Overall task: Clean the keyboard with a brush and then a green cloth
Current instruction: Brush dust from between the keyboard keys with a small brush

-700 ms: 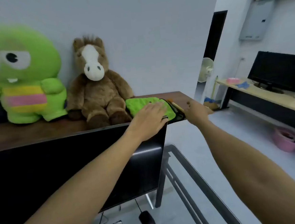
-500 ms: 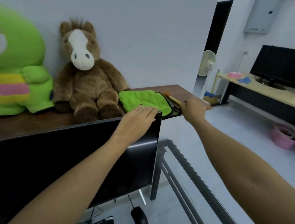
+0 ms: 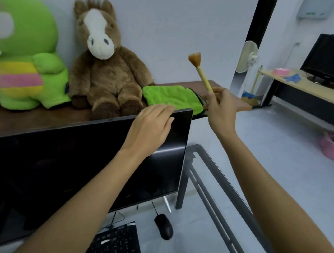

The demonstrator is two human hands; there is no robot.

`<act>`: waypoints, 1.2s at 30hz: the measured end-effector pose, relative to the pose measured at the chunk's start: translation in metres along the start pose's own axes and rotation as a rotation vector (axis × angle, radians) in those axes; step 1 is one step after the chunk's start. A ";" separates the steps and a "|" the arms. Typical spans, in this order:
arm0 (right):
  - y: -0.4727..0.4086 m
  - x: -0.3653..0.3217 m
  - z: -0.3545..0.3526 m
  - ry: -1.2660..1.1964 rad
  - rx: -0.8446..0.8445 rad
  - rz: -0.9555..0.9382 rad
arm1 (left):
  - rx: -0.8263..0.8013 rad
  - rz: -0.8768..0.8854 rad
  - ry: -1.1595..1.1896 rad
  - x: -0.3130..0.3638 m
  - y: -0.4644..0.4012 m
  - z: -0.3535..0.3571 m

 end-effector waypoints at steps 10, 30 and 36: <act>0.199 -0.028 0.039 -0.223 -0.350 0.020 | -0.072 -0.326 0.031 -0.034 0.176 -0.081; 0.434 0.058 0.252 0.052 -0.661 0.523 | -0.361 -1.238 0.023 -0.158 0.553 -0.133; 0.450 0.055 0.312 0.117 -0.811 0.369 | -0.621 -1.147 0.149 -0.157 0.588 -0.109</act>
Point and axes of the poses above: each hand's wrist, its own y-axis away from the middle knuckle, its own z-axis out of the palm, x = y × z, the point moved 1 cm from there along -y, towards the middle knuckle, and after that the axes turned 2 degrees about -y, right-handed, at the moved point
